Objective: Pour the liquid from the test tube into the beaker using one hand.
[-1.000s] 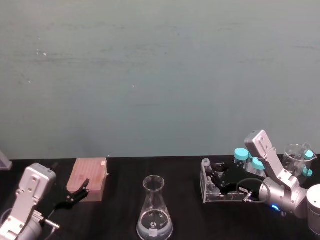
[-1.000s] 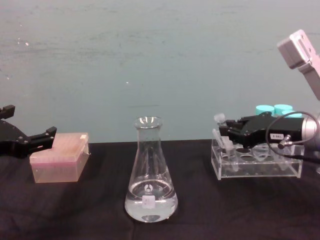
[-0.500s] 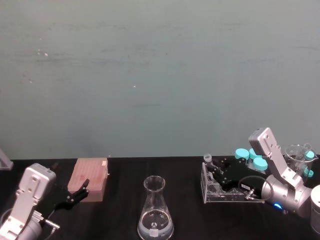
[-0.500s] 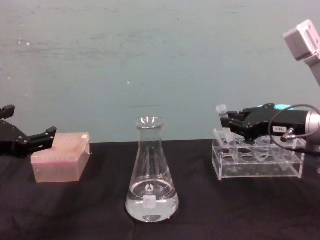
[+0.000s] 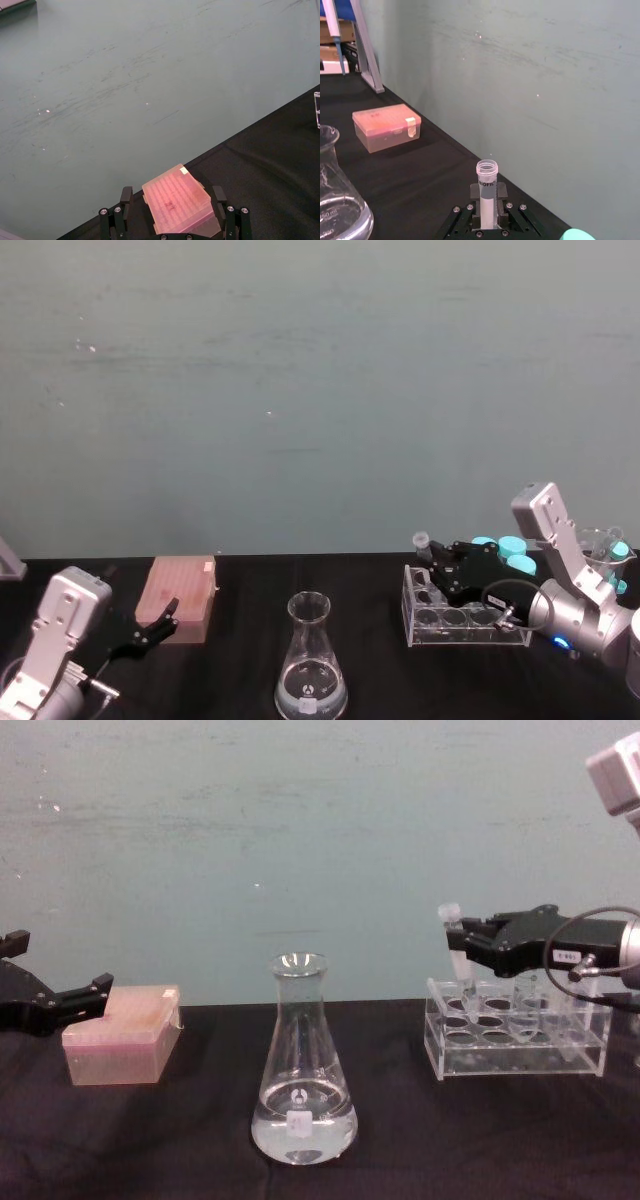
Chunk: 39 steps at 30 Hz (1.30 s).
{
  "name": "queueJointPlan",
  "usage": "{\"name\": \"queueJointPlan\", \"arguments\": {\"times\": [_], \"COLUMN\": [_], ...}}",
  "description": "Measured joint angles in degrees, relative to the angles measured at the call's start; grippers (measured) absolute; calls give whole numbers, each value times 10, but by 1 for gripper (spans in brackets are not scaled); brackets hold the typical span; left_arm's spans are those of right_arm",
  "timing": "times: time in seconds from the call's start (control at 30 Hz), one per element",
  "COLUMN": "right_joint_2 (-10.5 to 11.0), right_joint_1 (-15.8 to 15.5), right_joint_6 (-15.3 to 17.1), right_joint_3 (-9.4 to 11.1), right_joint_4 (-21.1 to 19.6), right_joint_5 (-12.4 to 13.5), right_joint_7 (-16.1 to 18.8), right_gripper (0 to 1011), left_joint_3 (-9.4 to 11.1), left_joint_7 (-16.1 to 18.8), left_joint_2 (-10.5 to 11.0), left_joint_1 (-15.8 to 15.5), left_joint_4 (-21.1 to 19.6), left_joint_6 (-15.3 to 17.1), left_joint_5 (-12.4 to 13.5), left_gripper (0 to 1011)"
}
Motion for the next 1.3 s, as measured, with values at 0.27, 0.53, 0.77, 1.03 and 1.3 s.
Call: {"name": "queueJointPlan", "arguments": {"times": [0.27,0.53,0.77,1.03,1.3], "right_joint_2": [2,4,5,8,11], "right_joint_1": [-1,3,8,8,8], "right_joint_6": [-4,-12,-25,-44,-61], "right_joint_3": [4,3,-2,-10,-18], "right_joint_4": [-10,-20,-21,-29,-41], "right_joint_5": [7,10,3,-12,-29], "right_joint_7": [1,4,4,1,-3], "right_gripper": [189,189,189,189,189], "left_joint_3": [0,0,0,0,0], "left_joint_7": [0,0,0,0,0], "left_joint_2": [0,0,0,0,0], "left_joint_1": [0,0,0,0,0], "left_joint_4": [0,0,0,0,0], "left_joint_6": [0,0,0,0,0], "left_joint_5": [0,0,0,0,0], "left_gripper": [1000,1000,1000,1000,1000]}}
